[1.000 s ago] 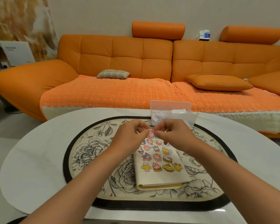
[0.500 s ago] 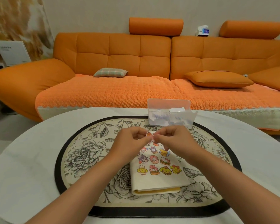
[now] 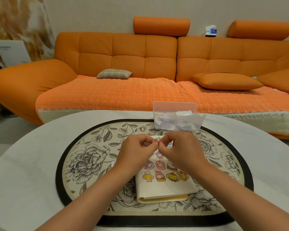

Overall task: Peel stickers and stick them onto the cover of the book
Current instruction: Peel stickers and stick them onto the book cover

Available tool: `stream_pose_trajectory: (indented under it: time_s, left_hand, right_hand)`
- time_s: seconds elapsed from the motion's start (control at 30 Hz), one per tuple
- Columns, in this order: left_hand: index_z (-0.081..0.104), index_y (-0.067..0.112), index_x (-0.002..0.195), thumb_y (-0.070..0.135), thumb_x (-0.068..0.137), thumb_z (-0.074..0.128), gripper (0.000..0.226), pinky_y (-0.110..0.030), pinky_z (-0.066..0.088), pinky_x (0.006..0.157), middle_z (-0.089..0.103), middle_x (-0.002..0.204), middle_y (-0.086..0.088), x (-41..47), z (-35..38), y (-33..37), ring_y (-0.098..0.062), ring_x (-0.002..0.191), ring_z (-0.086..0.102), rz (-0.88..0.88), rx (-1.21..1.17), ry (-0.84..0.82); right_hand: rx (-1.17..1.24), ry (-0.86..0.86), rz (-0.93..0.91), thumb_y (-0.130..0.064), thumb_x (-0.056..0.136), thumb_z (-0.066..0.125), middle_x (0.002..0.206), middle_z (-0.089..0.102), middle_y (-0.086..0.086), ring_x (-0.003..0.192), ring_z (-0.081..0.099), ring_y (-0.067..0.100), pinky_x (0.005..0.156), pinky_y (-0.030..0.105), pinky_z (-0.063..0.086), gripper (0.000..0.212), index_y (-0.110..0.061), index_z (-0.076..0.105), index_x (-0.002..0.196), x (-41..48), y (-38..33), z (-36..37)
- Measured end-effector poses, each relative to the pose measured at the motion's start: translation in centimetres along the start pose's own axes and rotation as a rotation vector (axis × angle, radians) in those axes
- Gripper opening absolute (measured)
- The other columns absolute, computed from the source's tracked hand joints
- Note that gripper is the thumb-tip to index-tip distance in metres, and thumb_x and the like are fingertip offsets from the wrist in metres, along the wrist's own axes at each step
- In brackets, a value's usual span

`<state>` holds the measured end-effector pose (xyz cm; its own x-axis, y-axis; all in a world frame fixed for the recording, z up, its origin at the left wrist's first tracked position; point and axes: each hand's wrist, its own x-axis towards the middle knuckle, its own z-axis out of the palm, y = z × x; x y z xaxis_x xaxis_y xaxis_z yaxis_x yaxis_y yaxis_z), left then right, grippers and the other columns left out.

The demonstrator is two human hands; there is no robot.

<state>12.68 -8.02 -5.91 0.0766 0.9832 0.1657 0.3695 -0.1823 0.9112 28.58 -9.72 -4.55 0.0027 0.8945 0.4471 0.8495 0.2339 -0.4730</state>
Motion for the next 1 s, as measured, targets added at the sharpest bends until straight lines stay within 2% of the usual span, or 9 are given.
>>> stream_pose_trajectory:
  time_s: [0.17,0.27,0.33,0.43,0.63,0.7,0.8,0.9,1.0]
  left_hand:
    - [0.074,0.03,0.081,0.034,0.087,0.072,0.007,-0.035,0.059,0.068,0.07,0.073,0.009,-0.3,0.5,-0.1,-0.01,0.072,0.069,0.018,0.01,0.056]
    - [0.075,0.03,0.08,0.034,0.088,0.071,0.01,-0.031,0.058,0.061,0.071,0.071,0.008,-0.4,0.4,0.3,-0.007,0.068,0.07,0.008,0.009,0.061]
    - [0.076,0.029,0.081,0.035,0.088,0.071,0.01,-0.027,0.056,0.057,0.072,0.069,0.008,-0.3,0.1,0.5,-0.005,0.066,0.069,0.009,0.016,0.058]
    - [0.077,0.028,0.08,0.033,0.087,0.073,0.01,-0.023,0.054,0.06,0.072,0.066,0.012,0.0,-0.4,0.7,-0.002,0.065,0.068,0.026,0.013,0.026]
    - [0.078,0.027,0.08,0.03,0.087,0.074,0.009,-0.027,0.058,0.068,0.073,0.068,0.011,0.2,-0.6,1.0,-0.005,0.069,0.07,0.054,-0.007,0.022]
    - [0.077,0.028,0.079,0.029,0.088,0.073,0.01,-0.029,0.059,0.068,0.074,0.069,0.009,0.5,-0.9,1.1,-0.007,0.069,0.071,0.056,-0.014,0.04]
    - [0.077,0.026,0.08,0.026,0.088,0.074,0.009,-0.021,0.055,0.059,0.075,0.072,0.005,1.0,-1.7,1.7,-0.01,0.068,0.073,0.063,-0.067,0.032]
    - [0.077,0.022,0.084,0.025,0.087,0.076,0.005,-0.018,0.051,0.057,0.076,0.075,0.003,1.3,-2.2,2.1,-0.012,0.07,0.073,0.059,-0.087,-0.019]
    - [0.077,0.024,0.083,0.025,0.086,0.077,0.003,-0.023,0.053,0.059,0.076,0.074,0.002,1.1,-1.9,2.2,-0.013,0.07,0.074,0.061,-0.096,-0.042]
  right_hand:
    - [-0.093,0.182,-0.109,-0.033,0.076,0.077,0.066,0.067,-0.017,0.052,0.047,-0.002,0.047,0.01,0.027,0.007,-0.031,0.072,0.072,-0.2,0.1,0.9]
    - [-0.05,0.201,-0.101,-0.031,0.077,0.077,0.065,0.065,-0.018,0.046,0.042,-0.007,0.048,0.009,0.024,0.006,-0.031,0.072,0.073,-0.2,0.0,0.9]
    - [-0.022,0.182,-0.079,-0.032,0.08,0.076,0.064,0.062,-0.021,0.048,0.047,-0.007,0.049,0.01,0.024,0.005,-0.032,0.073,0.075,-0.2,0.0,0.9]
    - [0.011,0.144,-0.07,-0.033,0.083,0.074,0.066,0.063,-0.022,0.052,0.049,-0.006,0.05,0.013,0.028,0.003,-0.033,0.075,0.079,0.0,0.2,0.8]
    - [-0.072,0.257,-0.218,-0.027,0.079,0.077,0.066,0.067,-0.017,0.049,0.044,-0.006,0.048,0.009,0.027,0.003,-0.027,0.076,0.077,0.2,-0.1,0.6]
    - [0.17,0.116,-0.09,-0.026,0.084,0.076,0.061,0.065,-0.019,0.046,0.045,-0.003,0.049,0.012,0.032,0.005,-0.025,0.078,0.08,0.5,-0.4,0.0]
    - [0.647,-0.127,0.192,-0.021,0.087,0.075,0.068,0.072,0.0,0.05,0.049,0.008,0.053,0.027,0.043,0.009,-0.02,0.08,0.079,1.5,-0.9,-1.3]
    - [0.687,-0.155,0.247,-0.016,0.086,0.075,0.07,0.074,0.005,0.051,0.051,0.011,0.053,0.028,0.045,0.009,-0.014,0.08,0.08,1.9,-1.2,-2.1]
    - [0.571,-0.085,0.204,-0.017,0.084,0.075,0.065,0.072,-0.004,0.049,0.054,0.0,0.05,0.016,0.041,0.007,-0.018,0.079,0.079,1.8,-0.9,-1.9]
